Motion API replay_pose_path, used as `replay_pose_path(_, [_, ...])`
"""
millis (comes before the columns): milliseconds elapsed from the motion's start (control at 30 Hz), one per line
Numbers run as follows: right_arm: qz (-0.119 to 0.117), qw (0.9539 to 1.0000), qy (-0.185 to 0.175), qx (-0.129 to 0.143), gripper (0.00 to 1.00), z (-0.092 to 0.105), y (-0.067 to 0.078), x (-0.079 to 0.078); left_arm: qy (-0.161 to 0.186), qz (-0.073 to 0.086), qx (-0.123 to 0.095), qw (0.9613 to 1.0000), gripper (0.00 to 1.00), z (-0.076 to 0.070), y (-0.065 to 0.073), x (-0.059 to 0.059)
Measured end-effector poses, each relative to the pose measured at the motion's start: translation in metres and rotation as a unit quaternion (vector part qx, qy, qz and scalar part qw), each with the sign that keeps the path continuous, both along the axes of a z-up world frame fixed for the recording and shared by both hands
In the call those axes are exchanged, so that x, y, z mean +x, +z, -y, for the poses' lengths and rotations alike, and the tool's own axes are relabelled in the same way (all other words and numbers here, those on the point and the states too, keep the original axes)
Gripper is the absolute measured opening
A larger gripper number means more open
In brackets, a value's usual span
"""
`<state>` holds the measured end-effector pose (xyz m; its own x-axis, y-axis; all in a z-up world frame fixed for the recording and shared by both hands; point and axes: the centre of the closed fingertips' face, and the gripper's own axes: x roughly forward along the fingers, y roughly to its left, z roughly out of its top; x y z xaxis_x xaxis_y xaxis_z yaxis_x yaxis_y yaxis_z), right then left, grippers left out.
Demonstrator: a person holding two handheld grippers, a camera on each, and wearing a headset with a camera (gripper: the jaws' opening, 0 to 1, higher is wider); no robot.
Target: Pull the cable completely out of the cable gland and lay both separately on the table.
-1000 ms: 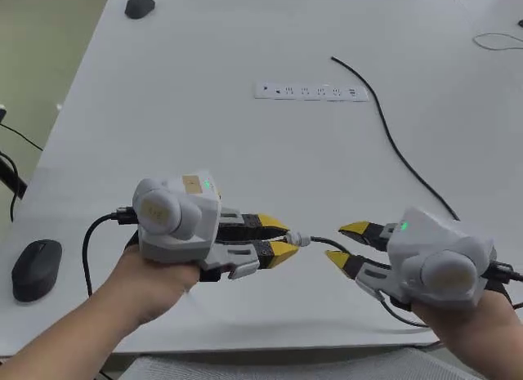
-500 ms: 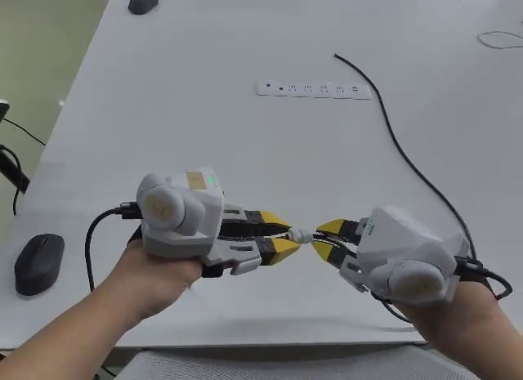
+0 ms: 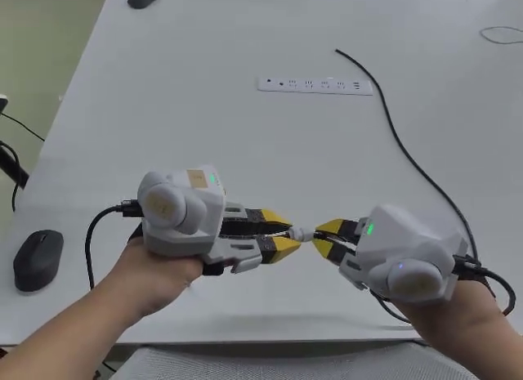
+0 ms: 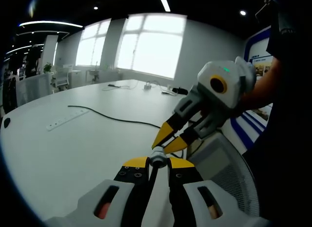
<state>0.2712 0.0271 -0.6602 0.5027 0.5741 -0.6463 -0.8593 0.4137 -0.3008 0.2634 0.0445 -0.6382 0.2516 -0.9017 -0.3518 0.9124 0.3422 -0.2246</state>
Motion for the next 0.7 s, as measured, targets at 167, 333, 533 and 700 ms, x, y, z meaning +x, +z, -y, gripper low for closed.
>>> replay_pose_path(167, [-0.016,0.9992,-0.034,0.015,0.0,0.008,-0.003,0.007,0.005,0.0,-0.006,1.0,0.15,-0.001,0.002,0.003])
replay_pose_path(333, [-0.038,0.9968,-0.062,0.034,0.0,0.016,-0.008,0.01,0.006,-0.001,-0.009,0.9999,0.15,-0.002,0.005,0.005])
replay_pose_path(533, [-0.067,0.9905,-0.107,0.055,0.0,0.03,-0.018,0.015,0.007,-0.001,-0.011,0.9999,0.15,-0.001,0.005,0.006])
replay_pose_path(700, [-0.095,0.9814,-0.149,0.076,0.0,0.043,-0.026,0.019,0.008,-0.002,-0.013,0.9999,0.15,0.001,0.007,0.006])
